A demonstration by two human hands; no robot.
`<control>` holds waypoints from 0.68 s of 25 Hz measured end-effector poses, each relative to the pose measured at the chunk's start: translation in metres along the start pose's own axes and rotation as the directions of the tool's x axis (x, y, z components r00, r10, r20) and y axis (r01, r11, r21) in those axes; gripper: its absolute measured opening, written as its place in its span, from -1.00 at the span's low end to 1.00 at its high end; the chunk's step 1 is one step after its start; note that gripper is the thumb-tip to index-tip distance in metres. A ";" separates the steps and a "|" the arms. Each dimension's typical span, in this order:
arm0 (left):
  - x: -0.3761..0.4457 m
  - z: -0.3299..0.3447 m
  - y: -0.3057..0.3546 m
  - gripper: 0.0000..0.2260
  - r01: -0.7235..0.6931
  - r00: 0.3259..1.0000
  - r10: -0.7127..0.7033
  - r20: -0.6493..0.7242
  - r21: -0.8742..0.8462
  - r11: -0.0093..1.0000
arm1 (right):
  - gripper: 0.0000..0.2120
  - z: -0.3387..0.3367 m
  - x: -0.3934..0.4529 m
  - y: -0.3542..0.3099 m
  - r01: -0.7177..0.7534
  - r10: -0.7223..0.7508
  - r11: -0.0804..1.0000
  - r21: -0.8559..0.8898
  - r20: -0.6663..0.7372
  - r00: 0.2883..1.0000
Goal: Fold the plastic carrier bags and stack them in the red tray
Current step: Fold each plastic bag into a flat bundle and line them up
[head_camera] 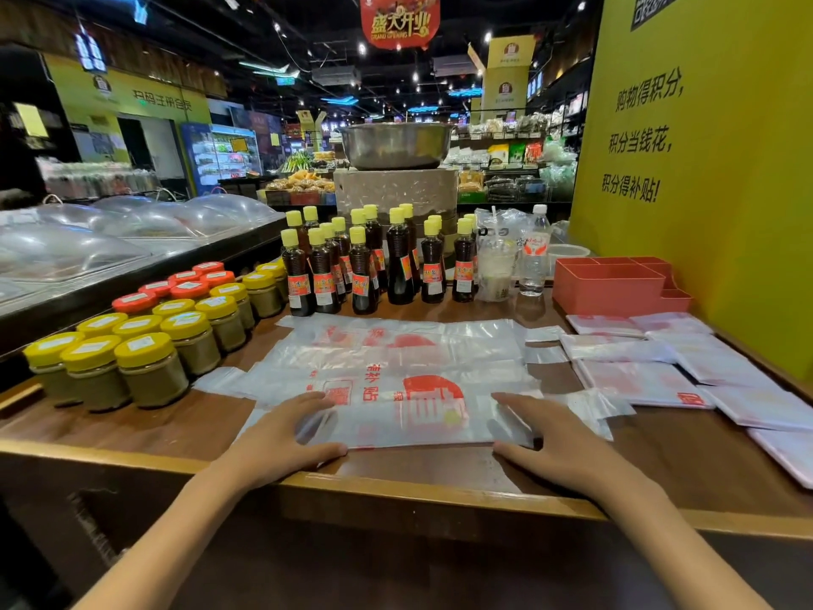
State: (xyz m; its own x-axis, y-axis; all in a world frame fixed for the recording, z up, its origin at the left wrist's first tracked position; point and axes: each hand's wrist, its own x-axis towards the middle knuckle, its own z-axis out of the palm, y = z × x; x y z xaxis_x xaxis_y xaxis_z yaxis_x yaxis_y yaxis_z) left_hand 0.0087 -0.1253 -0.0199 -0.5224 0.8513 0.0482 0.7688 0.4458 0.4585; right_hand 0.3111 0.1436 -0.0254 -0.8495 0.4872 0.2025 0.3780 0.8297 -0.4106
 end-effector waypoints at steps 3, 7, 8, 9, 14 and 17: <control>-0.004 0.002 0.003 -0.28 -0.018 0.999 0.018 -0.038 -0.017 1.000 | -0.48 0.000 -0.001 -0.001 0.002 -0.002 1.000 0.008 0.010 1.000; -0.006 0.000 0.009 -0.53 -0.067 0.997 0.068 -0.036 0.012 0.998 | -0.68 -0.002 0.002 -0.008 0.052 -0.054 0.996 -0.079 -0.031 0.998; -0.006 -0.001 0.010 -0.55 -0.080 0.997 0.080 -0.013 0.001 0.997 | -0.70 -0.002 0.002 -0.009 0.061 -0.065 0.993 -0.100 -0.036 0.997; -0.006 -0.001 0.011 -0.56 -0.088 0.996 0.088 0.000 -0.007 0.996 | -0.71 -0.003 0.003 -0.012 0.065 -0.069 0.991 -0.121 -0.031 0.997; -0.008 0.000 0.012 -0.71 -0.123 0.991 0.125 -0.049 0.037 0.992 | -0.72 -0.006 0.000 -0.018 0.086 -0.092 0.989 -0.123 -0.043 0.995; -0.011 0.001 0.016 -0.75 -0.126 0.987 0.130 -0.089 0.051 0.991 | -0.69 -0.010 -0.003 -0.020 0.098 -0.107 0.986 -0.136 -0.061 0.992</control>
State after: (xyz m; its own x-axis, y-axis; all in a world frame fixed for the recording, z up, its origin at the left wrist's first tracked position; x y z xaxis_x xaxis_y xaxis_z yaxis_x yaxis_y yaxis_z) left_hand 0.0268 -0.1276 -0.0137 -0.4485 0.8741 0.1866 0.8463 0.3481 0.4033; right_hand 0.3095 0.1283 -0.0091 -0.8610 0.4111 0.2994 0.3393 0.9029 -0.2639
